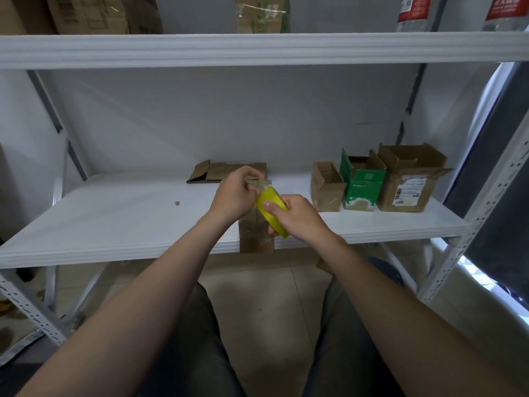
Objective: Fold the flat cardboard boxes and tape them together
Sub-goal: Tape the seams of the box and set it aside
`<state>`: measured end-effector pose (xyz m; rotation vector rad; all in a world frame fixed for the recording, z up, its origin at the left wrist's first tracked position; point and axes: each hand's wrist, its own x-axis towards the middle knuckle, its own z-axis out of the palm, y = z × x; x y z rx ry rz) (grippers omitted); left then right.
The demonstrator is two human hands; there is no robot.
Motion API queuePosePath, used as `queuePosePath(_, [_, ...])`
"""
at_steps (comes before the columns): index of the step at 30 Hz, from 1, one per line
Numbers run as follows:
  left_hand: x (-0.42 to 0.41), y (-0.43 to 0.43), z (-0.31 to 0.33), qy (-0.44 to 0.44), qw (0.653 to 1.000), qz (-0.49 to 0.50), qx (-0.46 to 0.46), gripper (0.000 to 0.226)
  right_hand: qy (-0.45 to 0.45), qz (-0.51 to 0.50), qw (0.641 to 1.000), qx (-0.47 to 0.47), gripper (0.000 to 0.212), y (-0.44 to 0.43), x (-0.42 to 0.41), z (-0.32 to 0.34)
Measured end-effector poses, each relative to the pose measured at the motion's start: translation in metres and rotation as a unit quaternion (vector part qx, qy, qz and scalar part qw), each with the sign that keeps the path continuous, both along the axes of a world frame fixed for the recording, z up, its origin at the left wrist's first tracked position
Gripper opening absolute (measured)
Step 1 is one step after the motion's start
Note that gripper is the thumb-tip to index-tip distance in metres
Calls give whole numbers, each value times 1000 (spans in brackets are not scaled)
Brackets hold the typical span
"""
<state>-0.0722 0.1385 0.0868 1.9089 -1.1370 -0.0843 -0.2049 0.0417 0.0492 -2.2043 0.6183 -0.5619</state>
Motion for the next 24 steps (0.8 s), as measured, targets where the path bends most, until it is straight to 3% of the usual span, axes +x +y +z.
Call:
queuePosePath(3, [-2, -6, 4, 11, 1000, 21, 9, 29, 4, -8, 1000, -15, 38, 0, 2, -1])
queuePosePath(7, [2, -7, 7, 62, 998, 25, 12, 61, 15, -28, 998, -45, 35, 1, 0, -8])
queuePosePath(12, [-5, -8, 9, 121, 992, 20, 18, 51, 43, -57, 994, -84, 30, 6, 2, -16])
queuePosePath(18, [-5, -10, 7, 120, 993, 7, 21, 38, 42, -49, 997, -33, 32, 9, 4, -22])
queuePosePath(24, [9, -7, 6, 104, 994, 18, 16, 36, -49, 48, 994, 86, 14, 11, -7, -39])
